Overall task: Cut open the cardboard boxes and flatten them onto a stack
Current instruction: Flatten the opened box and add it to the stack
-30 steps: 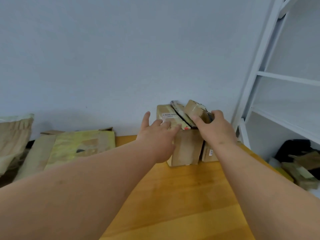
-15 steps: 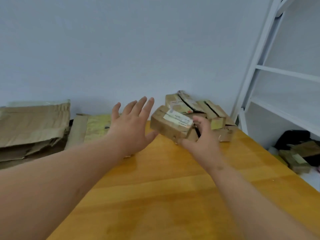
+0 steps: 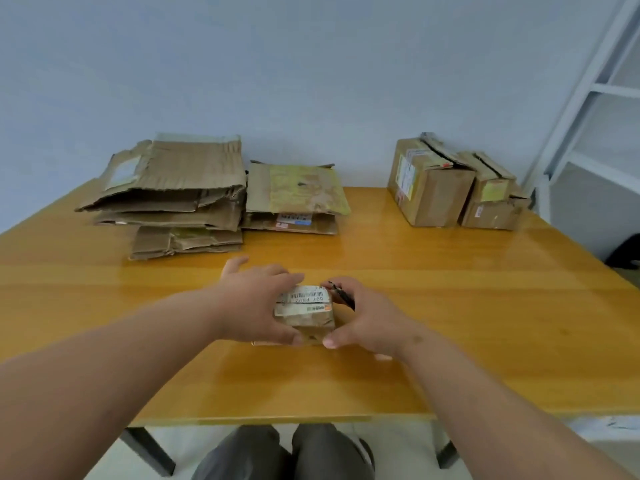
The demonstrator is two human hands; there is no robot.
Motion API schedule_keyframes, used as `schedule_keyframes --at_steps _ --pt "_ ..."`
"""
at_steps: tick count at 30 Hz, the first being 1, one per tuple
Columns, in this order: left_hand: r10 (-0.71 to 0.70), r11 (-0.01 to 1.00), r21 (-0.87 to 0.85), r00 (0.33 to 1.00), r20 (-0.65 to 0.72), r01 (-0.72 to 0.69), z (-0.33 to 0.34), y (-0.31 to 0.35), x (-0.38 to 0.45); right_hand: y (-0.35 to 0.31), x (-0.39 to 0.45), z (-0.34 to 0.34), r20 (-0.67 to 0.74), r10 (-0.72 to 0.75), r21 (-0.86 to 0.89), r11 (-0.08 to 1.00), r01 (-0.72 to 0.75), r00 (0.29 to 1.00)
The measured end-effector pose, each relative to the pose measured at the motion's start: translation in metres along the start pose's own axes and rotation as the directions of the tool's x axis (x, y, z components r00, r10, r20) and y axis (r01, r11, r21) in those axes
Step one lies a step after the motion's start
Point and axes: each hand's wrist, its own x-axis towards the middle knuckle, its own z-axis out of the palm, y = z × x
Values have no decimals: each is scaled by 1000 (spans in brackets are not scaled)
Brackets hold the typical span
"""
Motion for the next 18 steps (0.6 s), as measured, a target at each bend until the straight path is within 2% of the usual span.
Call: schedule_keyframes --at_steps 5,8,10,12,18 --pt "32 998 -59 999 -27 -33 8 10 -1 -3 -6 11 -8 -15 -27 1000 15 1000" --pt "35 997 -62 998 -54 -38 9 8 -2 1 -15 2 -85 26 -63 998 -31 996" --pt "36 997 -70 996 -78 -41 11 7 -2 5 -19 -4 -135 106 35 994 -102 985" --pt "28 993 -109 995 -96 -38 13 7 -2 7 -21 -5 -128 163 125 981 -147 978" --pt "11 992 -127 993 -121 -27 16 8 -6 9 -23 12 -202 14 -53 998 -25 979"
